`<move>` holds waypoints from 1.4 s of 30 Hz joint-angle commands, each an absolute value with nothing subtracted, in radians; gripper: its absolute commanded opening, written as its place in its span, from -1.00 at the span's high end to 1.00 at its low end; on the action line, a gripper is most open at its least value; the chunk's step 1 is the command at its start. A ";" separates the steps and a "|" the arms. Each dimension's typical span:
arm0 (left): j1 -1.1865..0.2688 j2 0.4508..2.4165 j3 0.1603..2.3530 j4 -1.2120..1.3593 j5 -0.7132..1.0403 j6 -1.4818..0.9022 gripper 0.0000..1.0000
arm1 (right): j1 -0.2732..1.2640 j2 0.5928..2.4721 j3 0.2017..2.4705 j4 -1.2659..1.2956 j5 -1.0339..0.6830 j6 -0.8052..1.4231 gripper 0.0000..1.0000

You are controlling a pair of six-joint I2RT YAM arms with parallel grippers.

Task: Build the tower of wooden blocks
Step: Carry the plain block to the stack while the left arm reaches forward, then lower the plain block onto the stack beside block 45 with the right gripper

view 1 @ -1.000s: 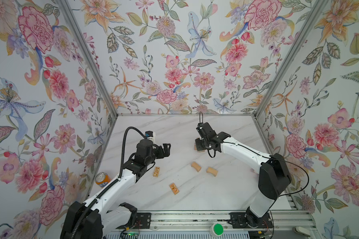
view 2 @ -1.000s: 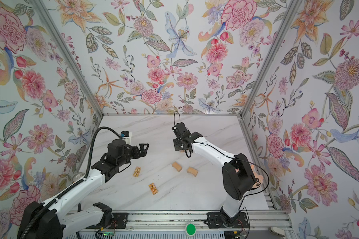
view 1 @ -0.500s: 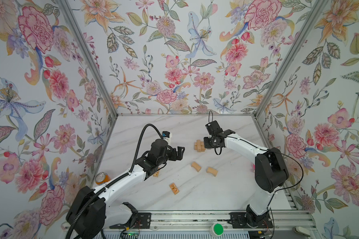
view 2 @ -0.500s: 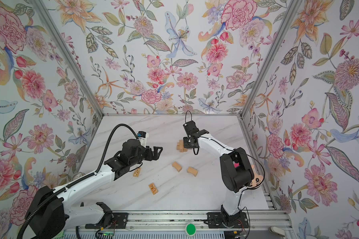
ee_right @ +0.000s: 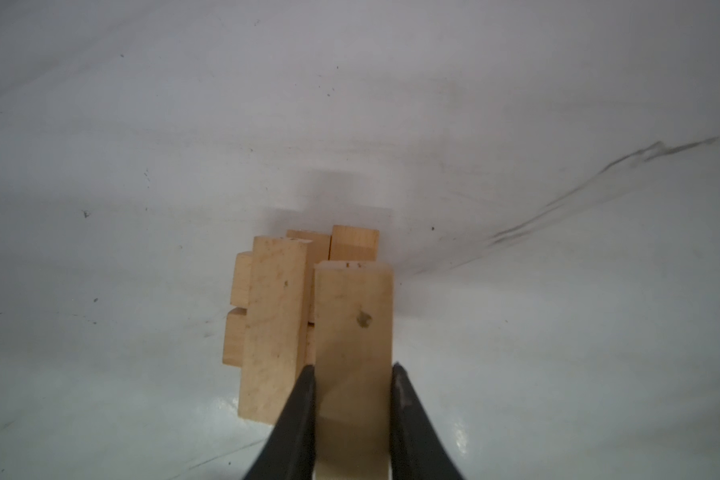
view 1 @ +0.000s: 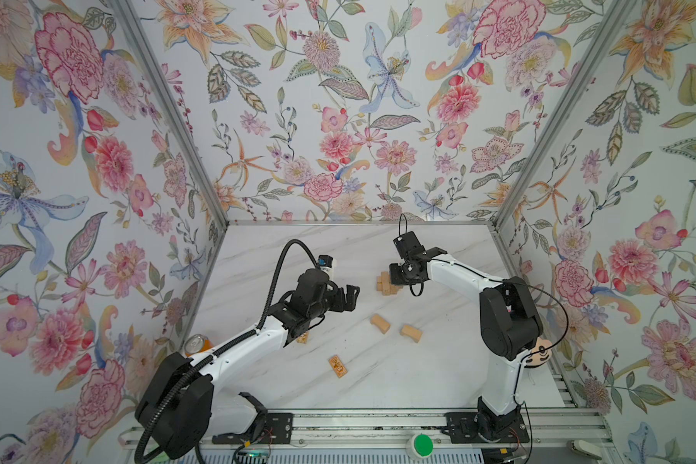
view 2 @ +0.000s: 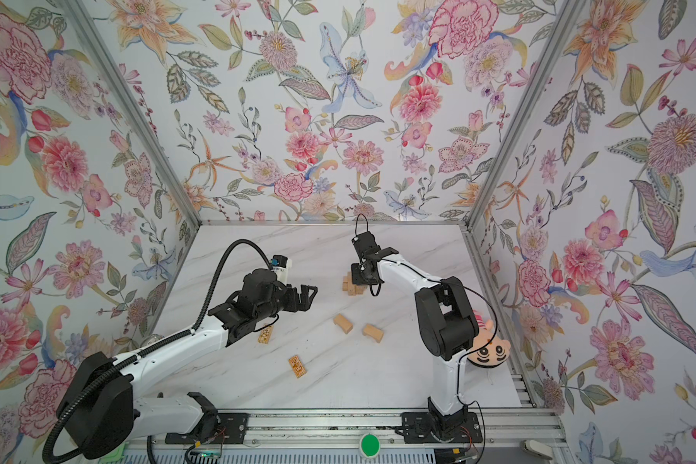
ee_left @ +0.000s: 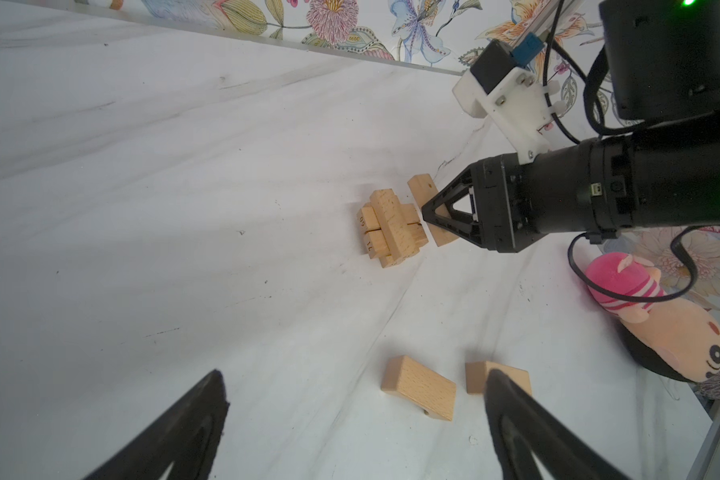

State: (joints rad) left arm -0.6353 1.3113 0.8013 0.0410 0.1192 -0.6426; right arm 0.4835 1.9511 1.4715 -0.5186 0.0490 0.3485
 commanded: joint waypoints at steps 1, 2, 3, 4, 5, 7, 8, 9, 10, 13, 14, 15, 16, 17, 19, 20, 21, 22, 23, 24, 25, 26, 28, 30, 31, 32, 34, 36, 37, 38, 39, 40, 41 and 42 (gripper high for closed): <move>-0.644 1.331 0.831 0.052 0.099 -0.622 -0.96 | 0.476 1.991 1.503 -0.515 0.026 0.367 0.49; -0.644 1.333 0.831 0.052 0.100 -0.621 -0.95 | 0.476 1.995 1.506 -0.515 0.024 0.367 0.49; -0.644 1.333 0.830 0.052 0.099 -0.621 -0.95 | 0.477 1.998 1.508 -0.517 0.022 0.368 0.48; -0.644 1.332 0.830 0.052 0.098 -0.620 -0.95 | 0.477 2.000 1.508 -0.517 0.022 0.371 0.48; -0.644 1.333 0.830 0.052 0.099 -0.620 -0.95 | 0.476 2.002 1.508 -0.517 0.024 0.372 0.48; -0.644 1.332 0.828 0.050 0.097 -0.620 -0.95 | 0.475 2.003 1.505 -0.518 0.023 0.374 0.48; -0.644 1.330 0.827 0.050 0.097 -0.620 -0.95 | 0.475 2.003 1.504 -0.518 0.023 0.376 0.48; -0.644 1.329 0.827 0.050 0.096 -0.620 -0.95 | 0.475 2.004 1.503 -0.518 0.022 0.376 0.48; -0.645 1.328 0.825 0.049 0.094 -0.619 -0.95 | 0.475 2.005 1.503 -0.519 0.020 0.376 0.48; -0.645 1.325 0.824 0.049 0.094 -0.617 -0.95 | 0.475 2.009 1.505 -0.518 0.016 0.378 0.47; -0.645 1.325 0.824 0.048 0.095 -0.617 -0.95 | 0.475 2.010 1.507 -0.518 0.015 0.380 0.47; -0.645 1.326 0.824 0.048 0.094 -0.617 -0.95 | 0.474 2.012 1.507 -0.519 0.015 0.379 0.47; -0.645 1.326 0.824 0.048 0.094 -0.617 -0.95 | 0.474 2.013 1.506 -0.519 0.014 0.379 0.47; -0.644 1.325 0.824 0.048 0.094 -0.617 -0.95 | 0.475 2.014 1.506 -0.518 0.014 0.379 0.46; -0.645 1.325 0.822 0.048 0.093 -0.617 -0.95 | 0.474 2.014 1.507 -0.520 0.013 0.380 0.45; -0.644 1.325 0.822 0.048 0.091 -0.618 -0.95 | 0.474 2.014 1.507 -0.520 0.013 0.381 0.45; -0.644 1.327 0.822 0.048 0.091 -0.615 -0.95 | 0.475 2.014 1.507 -0.521 0.013 0.381 0.45; -0.644 1.327 0.822 0.049 0.091 -0.615 -0.95 | 0.475 2.017 1.509 -0.522 0.011 0.381 0.44; -0.644 1.327 0.822 0.048 0.091 -0.614 -0.95 | 0.474 2.016 1.509 -0.523 0.011 0.381 0.43; -0.644 1.328 0.824 0.047 0.089 -0.614 -0.95 | 0.474 2.019 1.509 -0.523 0.010 0.380 0.43; -0.644 1.328 0.824 0.046 0.090 -0.612 -0.95 | 0.474 2.020 1.511 -0.526 0.012 0.381 0.43; -0.645 1.328 0.824 0.046 0.089 -0.612 -0.95 | 0.475 2.024 1.512 -0.526 0.011 0.382 0.42; -0.644 1.328 0.824 0.046 0.088 -0.611 -0.95 | 0.474 2.025 1.513 -0.527 0.008 0.380 0.39; -0.644 1.328 0.824 0.047 0.087 -0.611 -0.95 | 0.475 2.029 1.515 -0.530 0.006 0.381 0.38; -0.645 1.328 0.822 0.046 0.087 -0.611 -0.95 | 0.474 2.031 1.518 -0.532 0.007 0.381 0.38; -0.645 1.329 0.822 0.047 0.087 -0.611 -0.94 | 0.474 2.031 1.519 -0.533 0.008 0.380 0.36; -0.646 1.327 0.822 0.048 0.086 -0.611 -0.95 | 0.475 2.032 1.520 -0.535 0.005 0.381 0.33; -0.645 1.327 0.821 0.048 0.084 -0.611 -0.94 | 0.474 2.033 1.520 -0.537 0.006 0.383 0.30; -0.645 1.327 0.821 0.048 0.082 -0.611 -0.94 | 0.475 2.033 1.521 -0.536 0.006 0.383 0.29; -0.645 1.325 0.821 0.047 0.081 -0.611 -0.94 | 0.475 2.031 1.520 -0.537 0.005 0.382 0.29; -0.645 1.325 0.820 0.047 0.081 -0.611 -0.94 | 0.474 2.031 1.522 -0.536 0.006 0.382 0.28; -0.646 1.324 0.820 0.045 0.077 -0.611 -0.94 | 0.475 2.030 1.522 -0.537 0.005 0.382 0.28; -0.644 1.323 0.821 0.046 0.076 -0.611 -0.94 | 0.475 2.031 1.522 -0.538 0.007 0.383 0.27; -0.644 1.322 0.821 0.044 0.076 -0.611 -0.94 | 0.474 2.029 1.522 -0.539 0.009 0.383 0.27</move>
State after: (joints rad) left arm -0.6353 1.3243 0.8021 0.0463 0.0967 -0.6342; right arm 0.4816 2.0140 1.4868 -0.5129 0.0105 0.3748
